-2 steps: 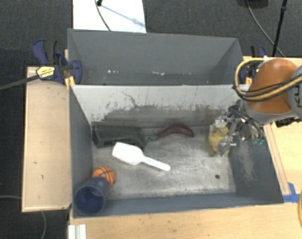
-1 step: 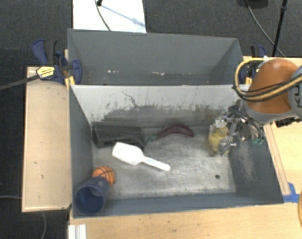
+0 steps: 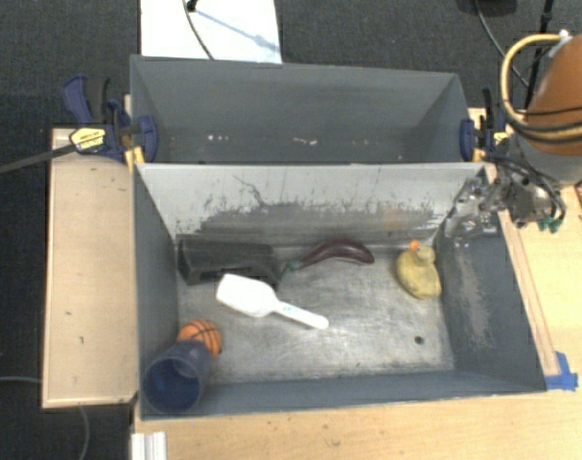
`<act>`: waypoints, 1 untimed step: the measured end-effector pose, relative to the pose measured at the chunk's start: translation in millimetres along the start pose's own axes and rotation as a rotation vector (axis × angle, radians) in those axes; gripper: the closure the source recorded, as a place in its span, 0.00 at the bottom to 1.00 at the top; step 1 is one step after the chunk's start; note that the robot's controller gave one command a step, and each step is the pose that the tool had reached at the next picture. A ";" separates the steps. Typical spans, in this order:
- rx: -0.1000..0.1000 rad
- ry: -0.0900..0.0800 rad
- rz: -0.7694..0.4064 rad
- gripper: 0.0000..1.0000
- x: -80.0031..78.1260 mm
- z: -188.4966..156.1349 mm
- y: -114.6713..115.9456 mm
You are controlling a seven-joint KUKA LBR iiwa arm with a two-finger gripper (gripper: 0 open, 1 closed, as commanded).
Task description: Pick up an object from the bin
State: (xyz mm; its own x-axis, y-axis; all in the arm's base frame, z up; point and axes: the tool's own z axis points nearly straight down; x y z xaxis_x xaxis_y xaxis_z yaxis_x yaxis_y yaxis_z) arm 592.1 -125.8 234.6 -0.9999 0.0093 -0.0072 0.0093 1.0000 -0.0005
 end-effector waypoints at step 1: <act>0.000 0.003 0.000 1.00 0.8 1.4 0.0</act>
Offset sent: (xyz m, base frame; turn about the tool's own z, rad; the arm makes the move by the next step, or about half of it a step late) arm -0.0046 0.0015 -0.0779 -0.0189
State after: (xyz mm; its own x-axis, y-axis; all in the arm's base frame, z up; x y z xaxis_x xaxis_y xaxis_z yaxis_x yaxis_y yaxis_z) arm 591.4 -125.8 233.3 -0.9999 0.0094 -0.0042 0.0094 1.0000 0.0000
